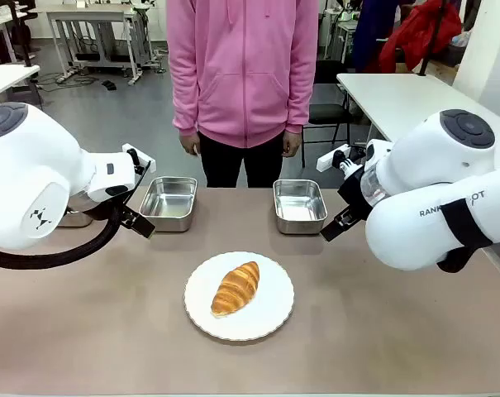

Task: Place the bread in the container.
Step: Place the Butter Roll into the Airtight Container indicated by the human.

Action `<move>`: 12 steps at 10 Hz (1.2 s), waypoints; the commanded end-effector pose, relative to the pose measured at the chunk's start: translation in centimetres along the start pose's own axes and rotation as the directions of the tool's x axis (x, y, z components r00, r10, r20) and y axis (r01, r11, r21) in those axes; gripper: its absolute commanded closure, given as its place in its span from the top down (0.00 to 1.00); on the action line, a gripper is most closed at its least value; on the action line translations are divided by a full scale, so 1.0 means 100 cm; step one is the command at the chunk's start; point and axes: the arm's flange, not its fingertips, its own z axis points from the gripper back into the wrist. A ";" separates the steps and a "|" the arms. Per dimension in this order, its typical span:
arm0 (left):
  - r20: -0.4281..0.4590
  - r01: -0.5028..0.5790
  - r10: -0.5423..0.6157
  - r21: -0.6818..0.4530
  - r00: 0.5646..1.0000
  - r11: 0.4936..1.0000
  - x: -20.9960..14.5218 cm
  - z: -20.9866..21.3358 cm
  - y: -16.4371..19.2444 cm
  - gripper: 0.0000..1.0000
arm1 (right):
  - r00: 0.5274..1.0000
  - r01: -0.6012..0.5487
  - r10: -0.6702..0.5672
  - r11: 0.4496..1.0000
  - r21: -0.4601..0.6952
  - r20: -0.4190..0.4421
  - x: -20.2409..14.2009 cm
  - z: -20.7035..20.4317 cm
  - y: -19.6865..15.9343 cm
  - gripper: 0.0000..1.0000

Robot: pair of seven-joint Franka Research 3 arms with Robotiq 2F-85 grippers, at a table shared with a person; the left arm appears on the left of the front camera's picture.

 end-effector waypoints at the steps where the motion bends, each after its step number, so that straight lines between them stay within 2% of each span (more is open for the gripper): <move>1: 0.000 0.000 0.000 0.000 1.000 1.000 0.000 0.000 0.000 1.00 | 1.000 0.000 0.000 1.000 0.000 0.000 0.000 0.000 0.000 1.00; 11: 0.000 0.000 0.000 0.000 1.000 1.000 0.000 0.000 0.000 1.00 | 1.000 -0.005 0.005 1.000 -0.001 -0.001 0.000 0.000 0.000 1.00; 12: 0.011 0.013 -0.013 -0.011 1.000 1.000 0.007 0.024 0.020 1.00 | 0.999 0.016 -0.016 0.999 0.028 0.027 0.009 0.025 -0.029 1.00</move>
